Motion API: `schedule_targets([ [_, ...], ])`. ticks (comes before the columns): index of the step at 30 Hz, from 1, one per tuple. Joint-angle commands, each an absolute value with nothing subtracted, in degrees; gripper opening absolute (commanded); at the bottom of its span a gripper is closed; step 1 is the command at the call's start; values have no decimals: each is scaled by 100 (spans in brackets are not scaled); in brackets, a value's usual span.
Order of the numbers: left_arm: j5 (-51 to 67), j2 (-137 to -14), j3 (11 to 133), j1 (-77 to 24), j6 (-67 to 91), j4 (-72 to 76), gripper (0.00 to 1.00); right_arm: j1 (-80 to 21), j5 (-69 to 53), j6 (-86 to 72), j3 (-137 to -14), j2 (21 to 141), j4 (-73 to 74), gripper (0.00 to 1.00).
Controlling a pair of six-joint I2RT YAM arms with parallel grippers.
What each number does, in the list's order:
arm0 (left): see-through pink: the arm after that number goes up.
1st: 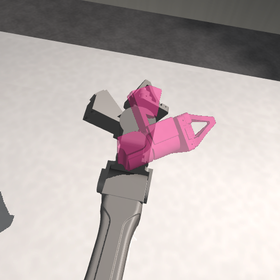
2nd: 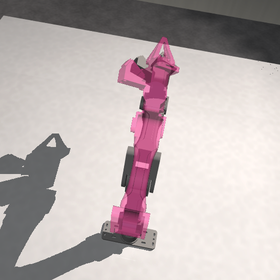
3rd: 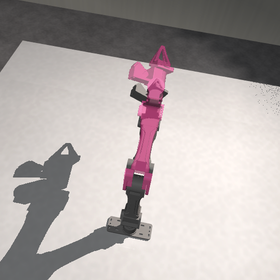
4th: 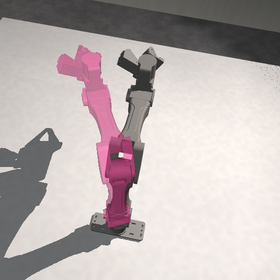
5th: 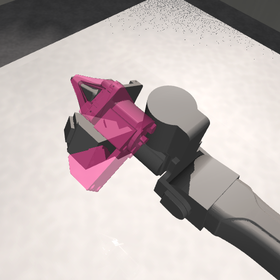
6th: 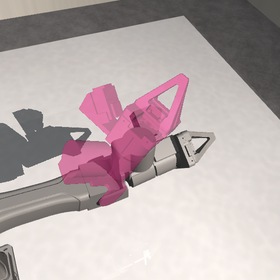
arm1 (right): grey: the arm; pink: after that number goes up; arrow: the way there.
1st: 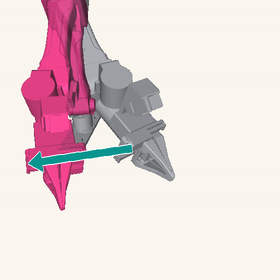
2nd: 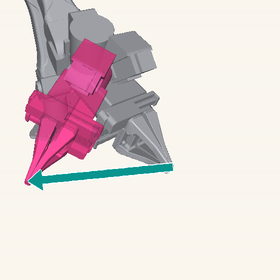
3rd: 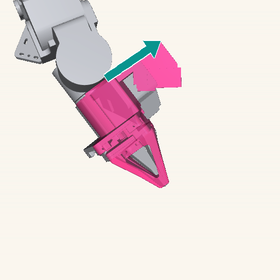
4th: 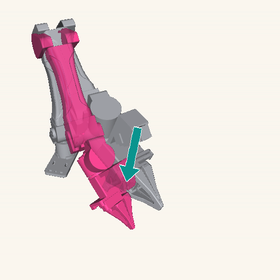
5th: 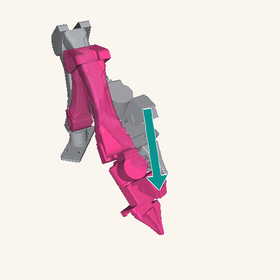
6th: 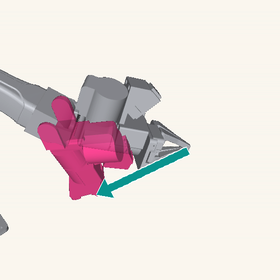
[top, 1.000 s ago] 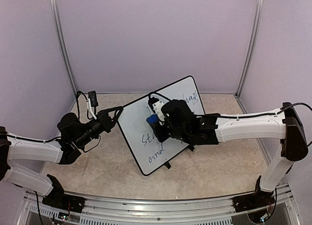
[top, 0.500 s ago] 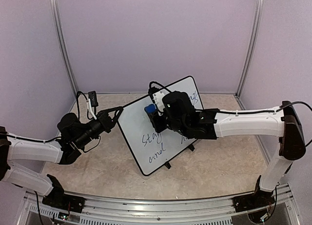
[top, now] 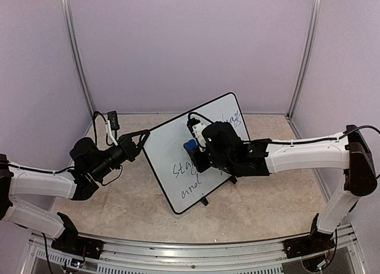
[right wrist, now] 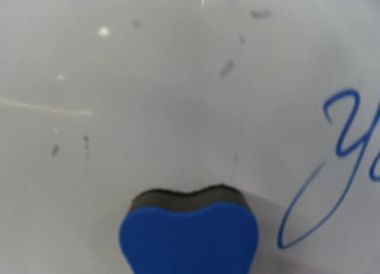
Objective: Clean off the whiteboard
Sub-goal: Erase the whiteboard at the center of the board.
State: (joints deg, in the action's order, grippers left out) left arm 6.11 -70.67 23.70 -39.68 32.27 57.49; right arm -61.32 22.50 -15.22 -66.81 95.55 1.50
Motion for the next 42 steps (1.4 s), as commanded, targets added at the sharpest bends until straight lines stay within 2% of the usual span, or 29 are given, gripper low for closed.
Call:
schedule_targets([
  [1,1452,-7021,2359,-4131,2980,6134,0,-6079,2171,-1187,-7337,9997,492,23],
  [7,1428,-7010,2364,-4131,2956,6107,0,-6314,2287,-925,-7982,10449,764,23],
  [22,1439,-7014,2372,-4123,2949,6100,0,-6624,2776,-1642,-6852,9989,1180,23],
  [29,1482,-6981,2381,-4122,2910,6058,0,-6193,2662,-1507,-6752,9645,1126,23],
  [42,1542,-7006,2407,-4122,2892,6039,0,-5453,2409,-914,-7443,9711,834,23],
])
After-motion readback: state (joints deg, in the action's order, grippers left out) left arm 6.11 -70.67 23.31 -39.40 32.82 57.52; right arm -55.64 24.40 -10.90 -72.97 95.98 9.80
